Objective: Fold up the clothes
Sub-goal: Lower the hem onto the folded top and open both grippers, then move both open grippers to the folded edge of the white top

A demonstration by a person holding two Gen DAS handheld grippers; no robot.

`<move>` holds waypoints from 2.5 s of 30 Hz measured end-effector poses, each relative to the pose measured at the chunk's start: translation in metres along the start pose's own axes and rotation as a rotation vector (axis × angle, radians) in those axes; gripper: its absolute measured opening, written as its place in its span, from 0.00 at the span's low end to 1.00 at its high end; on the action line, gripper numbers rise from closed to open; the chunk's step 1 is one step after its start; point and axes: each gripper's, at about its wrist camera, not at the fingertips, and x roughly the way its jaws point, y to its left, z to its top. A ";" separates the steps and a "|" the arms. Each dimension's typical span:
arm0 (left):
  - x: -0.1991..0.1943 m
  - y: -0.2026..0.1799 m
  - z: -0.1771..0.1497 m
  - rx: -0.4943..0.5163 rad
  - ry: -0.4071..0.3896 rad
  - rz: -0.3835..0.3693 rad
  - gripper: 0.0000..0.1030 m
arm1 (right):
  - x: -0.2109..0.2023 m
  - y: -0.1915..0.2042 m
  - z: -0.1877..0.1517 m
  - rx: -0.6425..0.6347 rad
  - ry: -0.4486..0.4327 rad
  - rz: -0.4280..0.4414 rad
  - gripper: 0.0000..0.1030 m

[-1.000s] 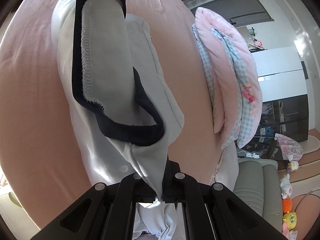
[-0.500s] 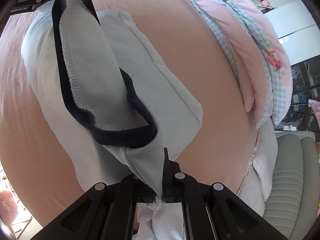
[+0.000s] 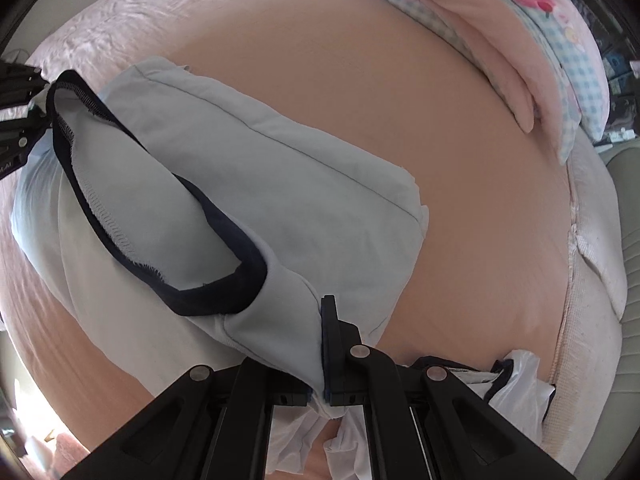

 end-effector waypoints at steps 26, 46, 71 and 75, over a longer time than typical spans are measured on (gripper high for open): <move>0.072 0.089 -0.002 -0.756 0.140 -0.329 0.05 | 0.063 -0.054 0.033 0.546 0.055 0.210 0.01; 0.080 0.094 0.032 -0.777 0.283 -0.292 0.30 | 0.064 -0.065 0.038 0.677 0.074 0.238 0.04; 0.074 0.088 0.055 -0.639 0.255 -0.140 0.75 | 0.005 -0.048 0.050 0.333 0.063 -0.160 0.53; 0.075 0.099 0.051 -0.650 0.248 -0.117 0.75 | 0.002 -0.054 0.059 0.376 0.042 -0.150 0.53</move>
